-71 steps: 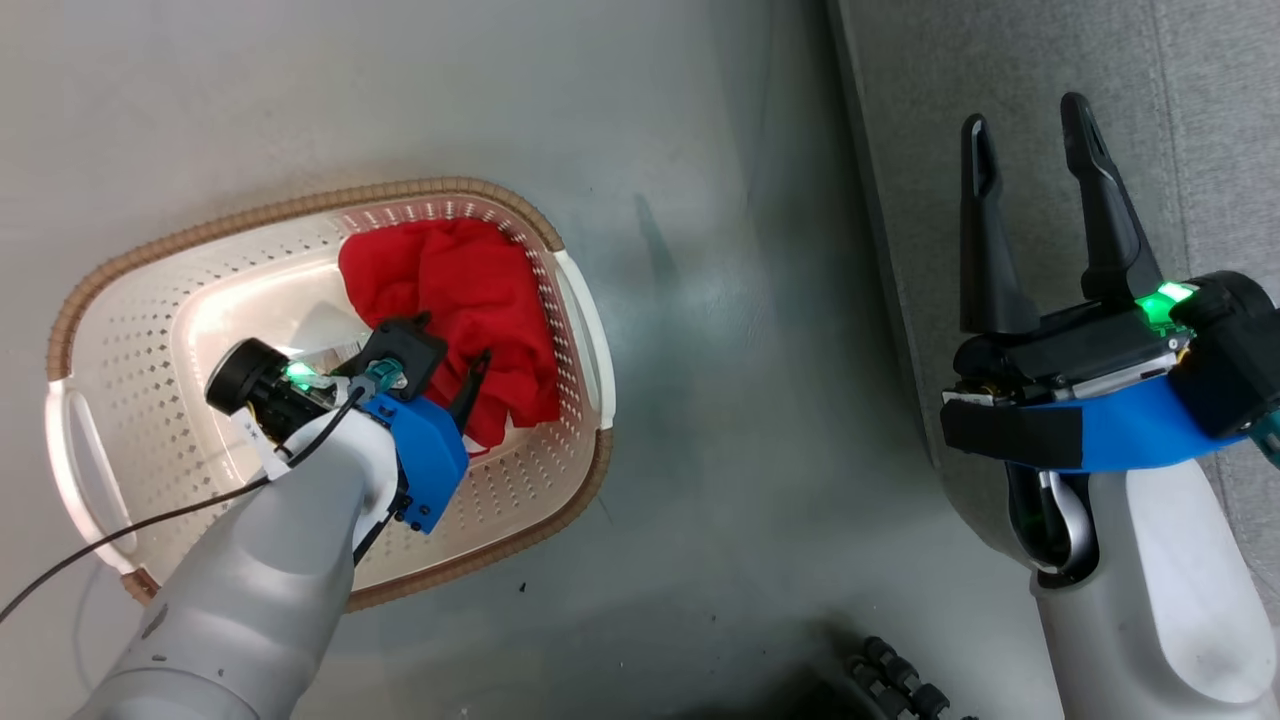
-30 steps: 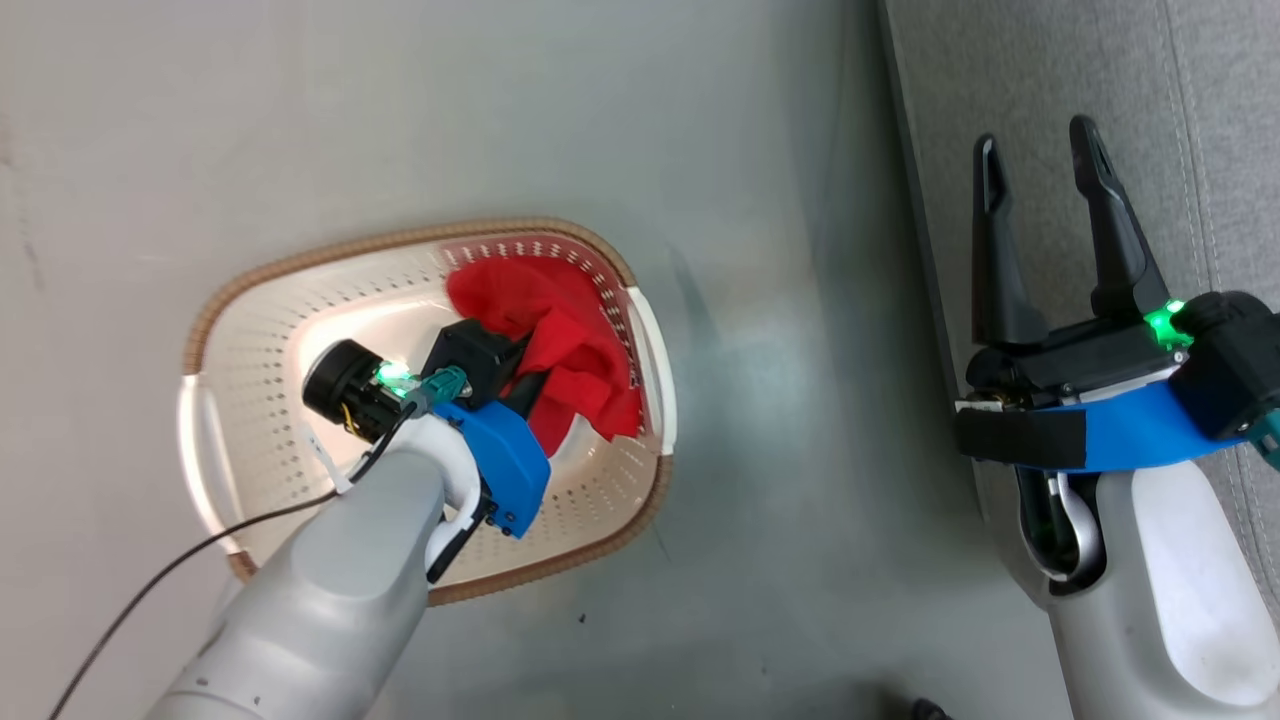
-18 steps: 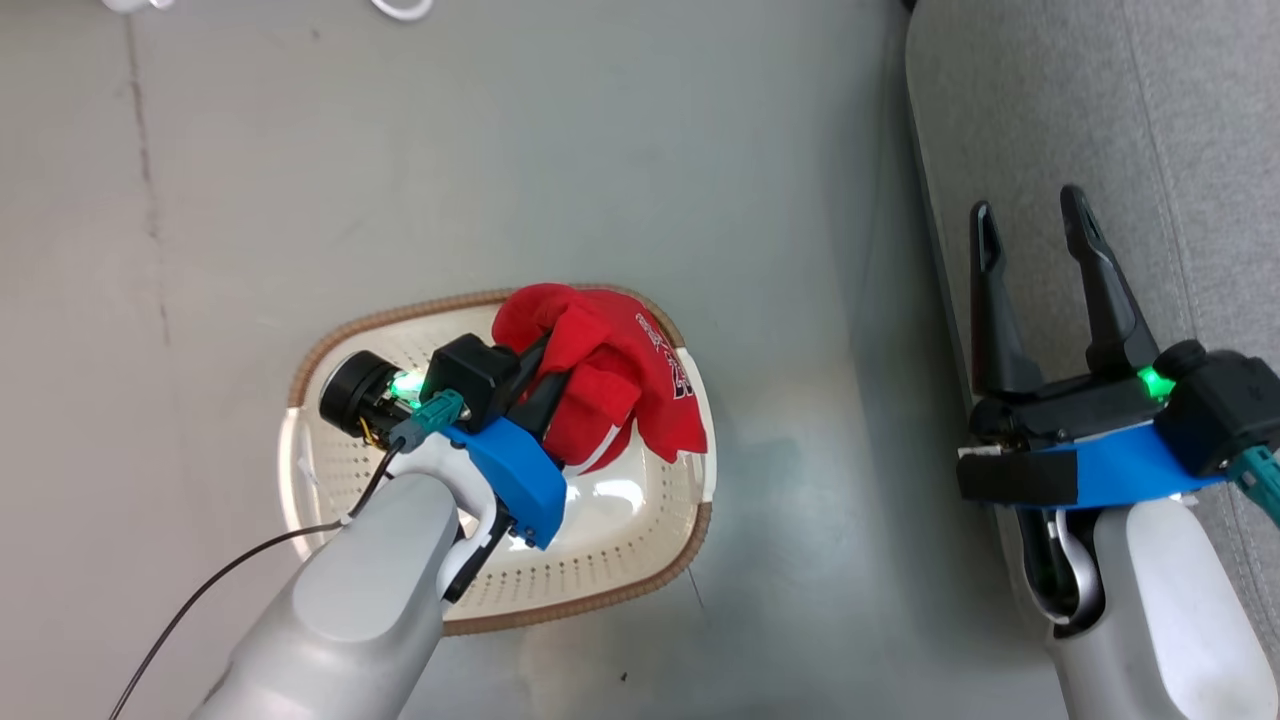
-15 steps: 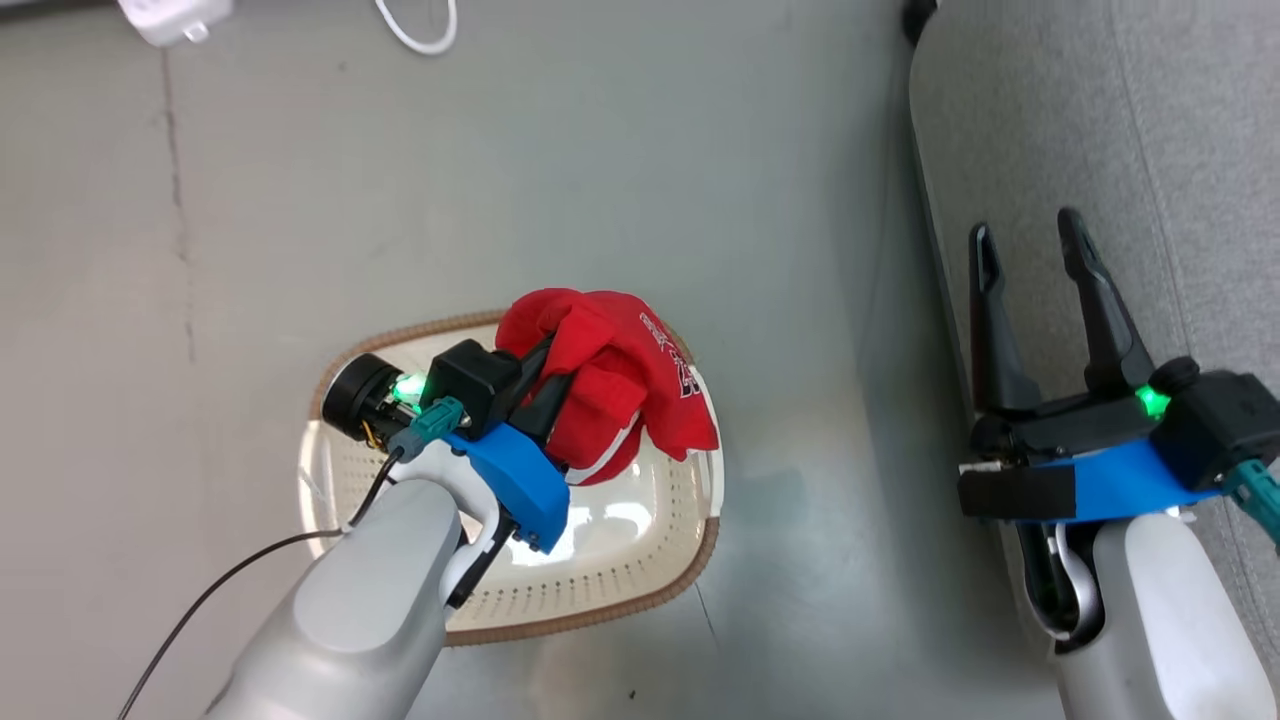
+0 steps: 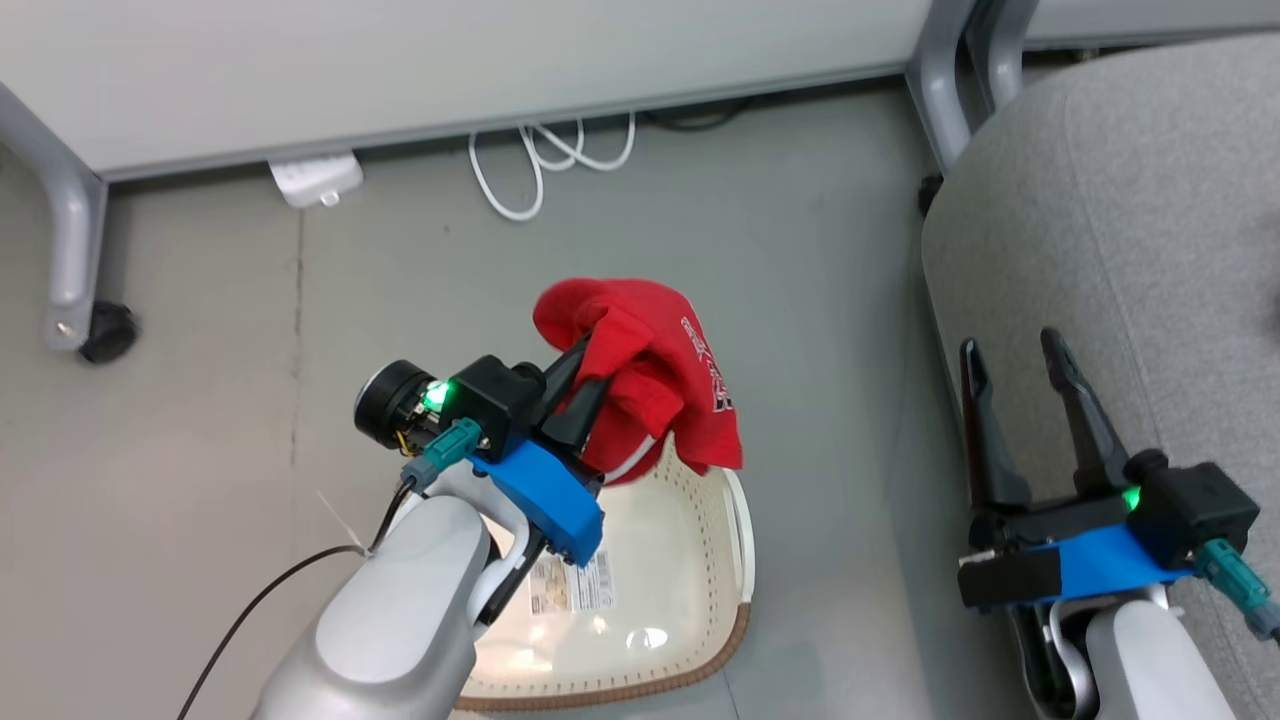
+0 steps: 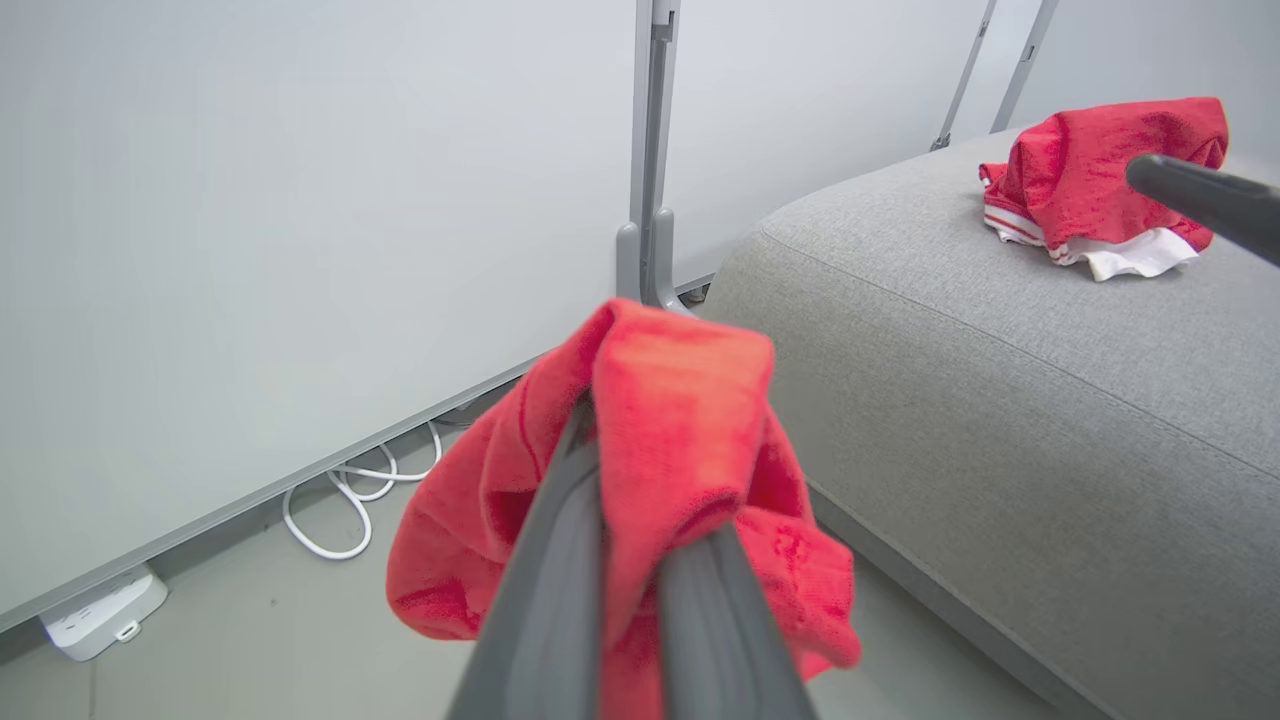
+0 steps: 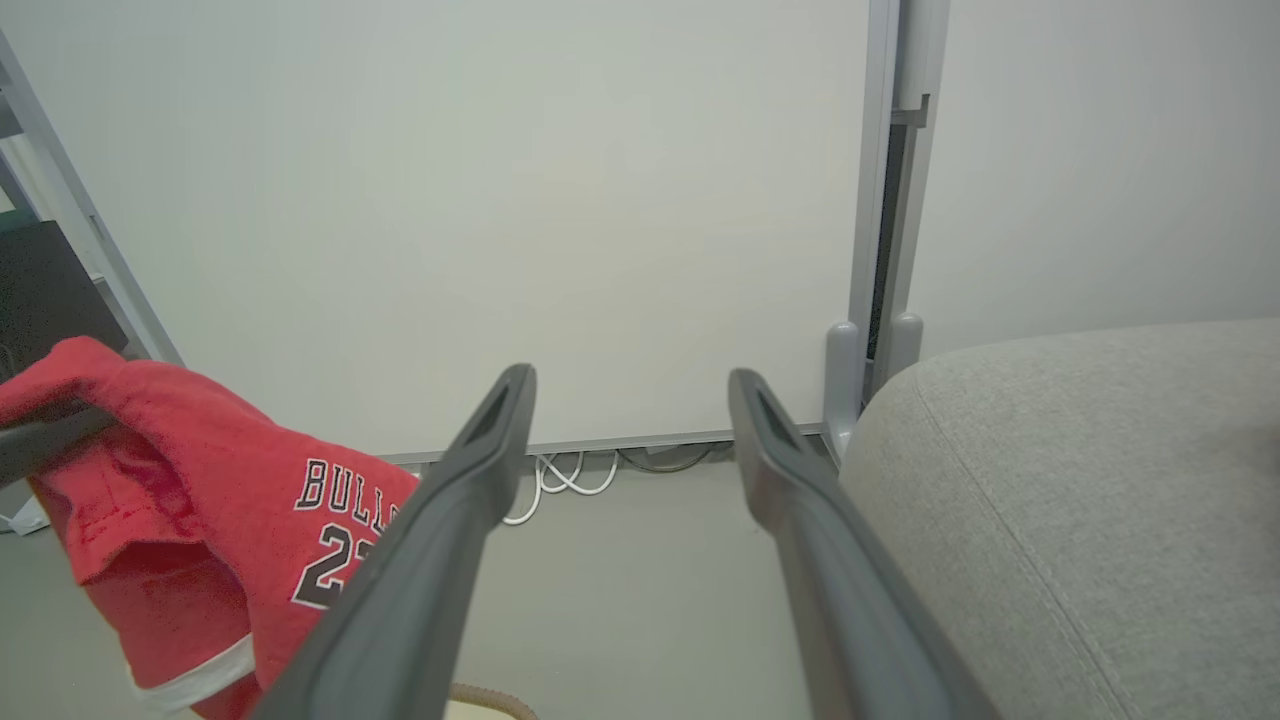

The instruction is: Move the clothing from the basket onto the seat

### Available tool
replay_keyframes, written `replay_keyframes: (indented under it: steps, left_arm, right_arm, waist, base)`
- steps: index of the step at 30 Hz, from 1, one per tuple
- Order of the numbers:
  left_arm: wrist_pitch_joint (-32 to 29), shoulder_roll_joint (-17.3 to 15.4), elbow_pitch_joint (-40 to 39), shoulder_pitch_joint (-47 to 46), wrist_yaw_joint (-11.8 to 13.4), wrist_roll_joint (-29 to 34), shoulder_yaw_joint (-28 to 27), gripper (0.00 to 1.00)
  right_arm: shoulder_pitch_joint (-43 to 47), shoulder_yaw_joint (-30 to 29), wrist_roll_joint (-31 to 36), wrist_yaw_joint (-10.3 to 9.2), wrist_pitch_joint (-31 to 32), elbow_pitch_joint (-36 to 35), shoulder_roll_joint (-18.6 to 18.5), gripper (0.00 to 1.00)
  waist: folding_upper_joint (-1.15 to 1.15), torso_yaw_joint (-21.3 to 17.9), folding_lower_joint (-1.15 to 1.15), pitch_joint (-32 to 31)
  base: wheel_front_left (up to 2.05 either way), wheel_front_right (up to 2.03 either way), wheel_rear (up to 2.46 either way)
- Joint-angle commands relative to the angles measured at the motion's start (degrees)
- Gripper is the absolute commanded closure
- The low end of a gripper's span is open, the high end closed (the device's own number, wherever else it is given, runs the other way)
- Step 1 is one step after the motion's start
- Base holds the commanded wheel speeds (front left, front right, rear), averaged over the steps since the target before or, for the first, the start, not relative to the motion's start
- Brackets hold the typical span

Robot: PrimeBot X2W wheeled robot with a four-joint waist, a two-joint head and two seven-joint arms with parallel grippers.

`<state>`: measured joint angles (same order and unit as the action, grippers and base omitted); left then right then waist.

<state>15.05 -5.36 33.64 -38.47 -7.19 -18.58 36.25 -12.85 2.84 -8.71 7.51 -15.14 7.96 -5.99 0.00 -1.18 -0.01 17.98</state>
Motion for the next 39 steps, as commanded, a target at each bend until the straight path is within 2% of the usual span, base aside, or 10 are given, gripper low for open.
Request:
replay_keyframes:
  steps: [1,11,19,30,39]
  left_arm:
    - [0.19,-0.01,-0.57,1.23,-0.07,0.16,-0.28,1.00]
    - [0.19,0.80,-2.28,1.12,-0.32,-0.04,0.82,1.00]
    - [0.19,1.09,-2.22,-0.26,-0.36,-1.56,2.13,1.00]
    - [0.19,0.49,-1.96,-1.13,-0.25,-2.53,3.14,1.00]
    - [0.19,0.38,-1.74,-1.51,-0.25,-2.27,3.40,1.00]
  right_arm:
    - [1.53,0.03,-0.41,-0.04,0.00,0.34,0.17,0.00]
    - [6.53,0.44,-0.46,-0.04,0.00,1.29,0.66,0.00]
    - [9.04,0.85,-0.48,-0.04,0.00,1.41,0.59,0.00]
    - [10.24,1.71,-0.08,-0.04,0.01,0.86,0.89,0.00]
    - [7.67,7.43,0.30,-0.04,0.00,0.65,-0.57,0.00]
  waist:
    - [0.00,0.81,0.01,-3.40]
    - [0.00,0.98,0.01,-10.58]
    - [0.00,0.71,0.01,-13.79]
    - [0.00,0.43,0.01,-14.87]
    - [0.00,0.40,0.01,-14.06]
  base:
    - [0.00,0.00,0.00]
    - [0.00,0.00,0.00]
    - [0.00,0.00,0.00]
    - [0.00,0.00,0.00]
    - [0.00,0.00,0.00]
